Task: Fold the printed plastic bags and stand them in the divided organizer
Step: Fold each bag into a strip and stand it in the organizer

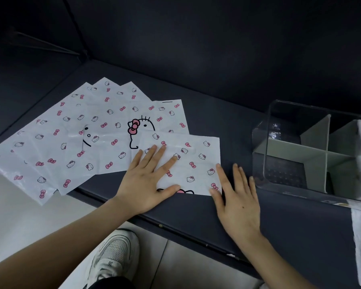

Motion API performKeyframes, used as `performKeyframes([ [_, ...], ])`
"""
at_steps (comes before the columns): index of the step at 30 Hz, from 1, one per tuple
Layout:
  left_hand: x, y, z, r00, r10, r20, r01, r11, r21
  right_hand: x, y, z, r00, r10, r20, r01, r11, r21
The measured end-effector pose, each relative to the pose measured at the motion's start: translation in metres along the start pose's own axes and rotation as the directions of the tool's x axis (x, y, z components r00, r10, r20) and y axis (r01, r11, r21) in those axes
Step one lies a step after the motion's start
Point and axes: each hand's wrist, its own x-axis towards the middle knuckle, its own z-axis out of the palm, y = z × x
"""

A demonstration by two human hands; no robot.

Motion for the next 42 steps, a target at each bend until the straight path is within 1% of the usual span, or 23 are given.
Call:
performKeyframes([
  [3, 0.0, 0.0, 0.0, 1.0, 0.007, 0.003, -0.007, 1.0, -0.006, -0.004, 0.007, -0.005, 0.993, -0.007, -0.121, 0.016, 0.997, 0.073],
  [5, 0.0, 0.0, -0.001, 1.0, 0.006, 0.012, -0.006, 1.0, -0.014, -0.003, 0.005, -0.006, 0.966, -0.146, -0.213, 0.171, 0.979, 0.108],
  [6, 0.0, 0.0, -0.002, 1.0, 0.004, 0.017, -0.004, 1.0, -0.021, 0.0, 0.006, -0.004, 0.935, -0.254, -0.248, 0.287, 0.952, 0.106],
  [8, 0.0, 0.0, -0.004, 1.0, 0.001, 0.031, 0.0, 0.999, -0.05, 0.004, 0.008, -0.001, 0.866, -0.43, -0.257, 0.457, 0.888, 0.053],
  [10, -0.001, -0.001, -0.005, 1.0, 0.008, 0.029, -0.005, 0.997, -0.079, 0.011, 0.011, 0.002, 0.821, -0.518, -0.239, 0.536, 0.844, 0.011],
  [12, -0.001, -0.002, -0.006, 1.0, 0.028, 0.005, -0.027, 0.988, -0.155, 0.019, 0.01, 0.003, 0.811, -0.549, -0.204, 0.561, 0.828, 0.005],
  [13, -0.002, -0.004, -0.009, 1.0, 0.03, -0.01, -0.031, 0.968, -0.249, 0.022, 0.008, -0.001, 0.815, -0.548, -0.189, 0.56, 0.829, 0.013],
  [14, -0.005, -0.008, -0.013, 0.999, 0.026, -0.028, -0.034, 0.93, -0.366, 0.026, 0.007, -0.001, 0.813, -0.542, -0.213, 0.56, 0.828, 0.031],
  [16, -0.012, -0.02, -0.023, 0.997, 0.057, -0.06, -0.08, 0.831, -0.55, 0.026, 0.004, -0.011, 0.866, -0.468, -0.176, 0.494, 0.856, 0.156],
  [17, -0.018, -0.027, -0.028, 0.992, 0.105, -0.065, -0.123, 0.801, -0.586, 0.022, 0.001, -0.019, 0.9, -0.422, -0.106, 0.435, 0.864, 0.252],
  [19, -0.03, -0.039, -0.035, 0.983, 0.18, -0.047, -0.17, 0.77, -0.615, 0.013, -0.001, -0.032, 0.932, -0.362, 0.003, 0.327, 0.845, 0.424],
  [23, -0.033, -0.045, -0.044, 0.994, 0.103, 0.03, -0.059, 0.756, -0.652, 0.008, -0.005, -0.045, 0.958, -0.245, 0.151, 0.11, 0.796, 0.595],
  [25, -0.027, -0.046, -0.044, 0.996, 0.079, 0.029, -0.043, 0.78, -0.625, 0.014, -0.005, -0.051, 0.948, -0.221, 0.227, 0.001, 0.718, 0.696],
  [26, -0.025, -0.047, -0.044, 0.997, 0.076, 0.024, -0.045, 0.788, -0.614, 0.016, -0.004, -0.054, 0.925, -0.245, 0.292, -0.05, 0.681, 0.73],
  [28, -0.025, -0.05, -0.042, 0.995, 0.101, 0.027, -0.064, 0.791, -0.609, 0.015, 0.003, -0.051, 0.857, -0.308, 0.413, -0.11, 0.674, 0.731],
  [29, -0.025, -0.052, -0.041, 0.993, 0.113, 0.04, -0.065, 0.791, -0.609, 0.014, 0.004, -0.049, 0.843, -0.304, 0.443, -0.141, 0.671, 0.728],
  [30, -0.025, -0.053, -0.042, 0.991, 0.119, 0.057, -0.06, 0.792, -0.607, 0.013, 0.003, -0.048, 0.849, -0.265, 0.456, -0.202, 0.636, 0.745],
  [31, -0.024, -0.053, -0.042, 0.992, 0.102, 0.07, -0.039, 0.794, -0.606, 0.013, 0.004, -0.046, 0.874, -0.212, 0.437, -0.242, 0.59, 0.77],
  [33, -0.02, -0.051, -0.043, 0.997, -0.012, 0.071, 0.054, 0.783, -0.62, 0.018, 0.003, -0.041, 0.916, -0.058, 0.396, -0.31, 0.522, 0.795],
  [35, -0.014, -0.045, -0.042, 0.986, -0.153, 0.067, 0.159, 0.741, -0.652, 0.027, 0.001, -0.035, 0.914, 0.096, 0.393, -0.392, 0.454, 0.8],
  [36, -0.011, -0.041, -0.041, 0.974, -0.213, 0.074, 0.208, 0.719, -0.663, 0.032, -0.001, -0.032, 0.907, 0.156, 0.391, -0.417, 0.45, 0.79],
  [39, -0.004, -0.029, -0.036, 0.935, -0.353, 0.024, 0.286, 0.713, -0.641, 0.043, -0.002, -0.019, 0.901, 0.285, 0.326, -0.432, 0.557, 0.709],
  [42, 0.003, -0.017, -0.034, 0.879, -0.472, -0.067, 0.34, 0.719, -0.606, 0.05, -0.01, -0.022, 0.9, 0.349, 0.263, -0.435, 0.661, 0.611],
])
